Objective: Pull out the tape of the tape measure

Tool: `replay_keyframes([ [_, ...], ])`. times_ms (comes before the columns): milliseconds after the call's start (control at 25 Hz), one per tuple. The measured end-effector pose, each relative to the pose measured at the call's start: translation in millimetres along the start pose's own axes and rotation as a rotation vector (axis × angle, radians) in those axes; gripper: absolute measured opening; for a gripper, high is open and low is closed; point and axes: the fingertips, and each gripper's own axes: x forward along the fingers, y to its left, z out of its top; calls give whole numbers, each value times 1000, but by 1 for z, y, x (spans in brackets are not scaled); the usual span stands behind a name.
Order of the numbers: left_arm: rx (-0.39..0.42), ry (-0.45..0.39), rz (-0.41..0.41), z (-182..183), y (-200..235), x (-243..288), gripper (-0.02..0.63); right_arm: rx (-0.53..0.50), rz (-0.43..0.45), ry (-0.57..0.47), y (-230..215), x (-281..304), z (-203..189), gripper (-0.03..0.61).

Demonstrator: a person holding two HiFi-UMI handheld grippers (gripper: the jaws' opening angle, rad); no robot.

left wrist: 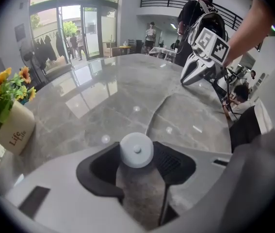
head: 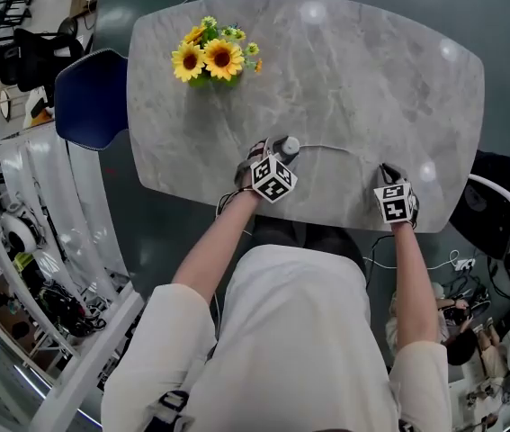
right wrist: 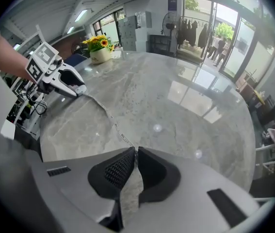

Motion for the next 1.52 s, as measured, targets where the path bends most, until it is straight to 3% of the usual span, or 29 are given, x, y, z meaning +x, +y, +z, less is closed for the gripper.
replay_keyframes([
  [200, -14, -6, 15, 1, 1, 1, 227, -25, -19, -13, 0, 3, 3, 51],
  [280, -23, -14, 14, 3, 2, -2, 232, -25, -27, -16, 0, 1, 5, 131],
  [320, -24, -19, 14, 4, 2, -4, 235, -21, -29, -18, 0, 0, 6, 138],
  [680, -6, -90, 35, 11, 12, -45, 238, -12, -111, -65, 5, -36, 25, 155],
  [840, -41, -143, 36, 11, 11, -89, 231, -5, -128, -103, 23, -76, 36, 155],
  [1160, -1, -278, 49, 23, 39, -167, 187, 16, -198, -284, 46, -144, 97, 116],
  [1520, 68, -472, 83, 51, 36, -270, 141, 78, -270, -520, 88, -236, 126, 75],
])
